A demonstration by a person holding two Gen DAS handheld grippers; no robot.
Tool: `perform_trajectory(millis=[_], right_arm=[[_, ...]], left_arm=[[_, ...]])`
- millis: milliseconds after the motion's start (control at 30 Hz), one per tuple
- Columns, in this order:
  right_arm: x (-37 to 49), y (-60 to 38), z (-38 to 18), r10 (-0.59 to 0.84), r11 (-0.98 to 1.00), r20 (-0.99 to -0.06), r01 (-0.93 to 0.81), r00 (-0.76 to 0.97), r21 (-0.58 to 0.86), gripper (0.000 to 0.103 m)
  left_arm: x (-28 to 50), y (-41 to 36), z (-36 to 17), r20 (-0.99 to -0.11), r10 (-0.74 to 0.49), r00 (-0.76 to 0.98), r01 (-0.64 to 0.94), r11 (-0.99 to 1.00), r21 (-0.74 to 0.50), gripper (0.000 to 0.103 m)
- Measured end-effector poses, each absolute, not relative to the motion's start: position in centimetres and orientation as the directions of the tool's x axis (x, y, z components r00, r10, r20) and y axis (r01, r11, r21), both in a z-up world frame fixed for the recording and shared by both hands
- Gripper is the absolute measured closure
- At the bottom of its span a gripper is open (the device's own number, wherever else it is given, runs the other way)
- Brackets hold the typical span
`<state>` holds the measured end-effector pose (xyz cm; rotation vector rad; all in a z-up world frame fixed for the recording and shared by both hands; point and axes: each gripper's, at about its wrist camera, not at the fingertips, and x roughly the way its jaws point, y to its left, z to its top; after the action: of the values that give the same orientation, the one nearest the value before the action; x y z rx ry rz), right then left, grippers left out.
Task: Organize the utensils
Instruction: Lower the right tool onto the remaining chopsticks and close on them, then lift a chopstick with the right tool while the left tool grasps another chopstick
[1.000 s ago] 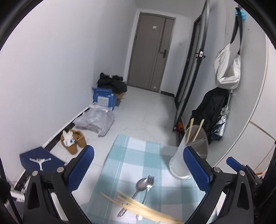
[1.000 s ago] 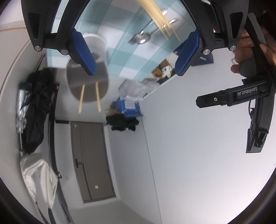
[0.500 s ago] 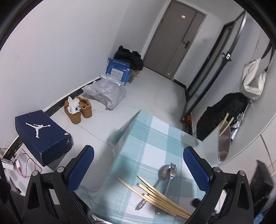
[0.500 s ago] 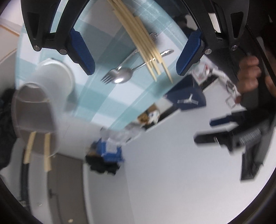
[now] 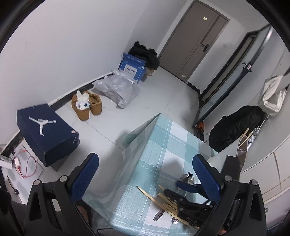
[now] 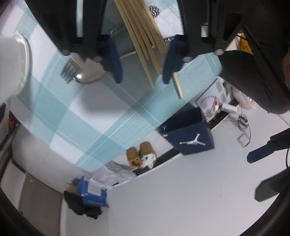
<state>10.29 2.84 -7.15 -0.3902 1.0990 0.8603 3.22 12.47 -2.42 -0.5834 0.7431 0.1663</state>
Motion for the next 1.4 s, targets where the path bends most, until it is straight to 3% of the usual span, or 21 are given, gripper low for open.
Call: perform_trajectory(millis=[67,333,600,833,933,1100,1200,1400], right_arm=[[10.5,3.3,-7.4,0.401,0.618,-0.900,-0.775,0.168,0.131,0.068],[10.6,4.8,-8.4,0.346,0.575,-0.929,-0.812,0.129,0.102,0.096],[11.2,3.6,-7.0,0.367,0.605,-0.912,-0.792,0.186,0.082,0.098],[10.9,0.3,-2.5,0.452,0.650,-0.837,-0.757,0.309,0.072,0.099],[10.9,-1.0,-0.9,0.484,0.674,-0.803,-0.733,0.349,0.088,0.099],[10.0,-3.2,1.7,0.540,0.676,-0.744,-0.729,0.393,0.106,0.099],[9.6,-4.5,2.9,0.567,0.681,-0.709,-0.723,0.419,0.117,0.099],[9.2,-6.4,4.1,0.605,0.692,-0.654,-0.707,0.454,0.149,0.099]], left_arm=[[3.2,13.1,-2.6,-0.679,-0.059,0.732,-0.353,0.820,-0.451,0.002],[3.2,14.1,-2.9,-0.683,-0.071,0.727,-0.379,0.787,-0.486,0.002],[3.8,13.8,-4.3,-0.725,-0.104,0.681,-0.403,0.774,-0.489,0.002],[4.6,12.6,-6.7,-0.790,-0.158,0.592,-0.428,0.769,-0.475,0.005],[5.2,11.3,-7.4,-0.812,-0.194,0.551,-0.415,0.780,-0.468,0.009],[5.9,9.3,-8.7,-0.872,-0.165,0.461,-0.418,0.826,-0.378,0.032],[6.1,8.6,-9.3,-0.905,-0.122,0.408,-0.435,0.846,-0.309,0.037],[6.6,8.2,-10.6,-0.918,-0.161,0.363,-0.476,0.815,-0.331,0.045]])
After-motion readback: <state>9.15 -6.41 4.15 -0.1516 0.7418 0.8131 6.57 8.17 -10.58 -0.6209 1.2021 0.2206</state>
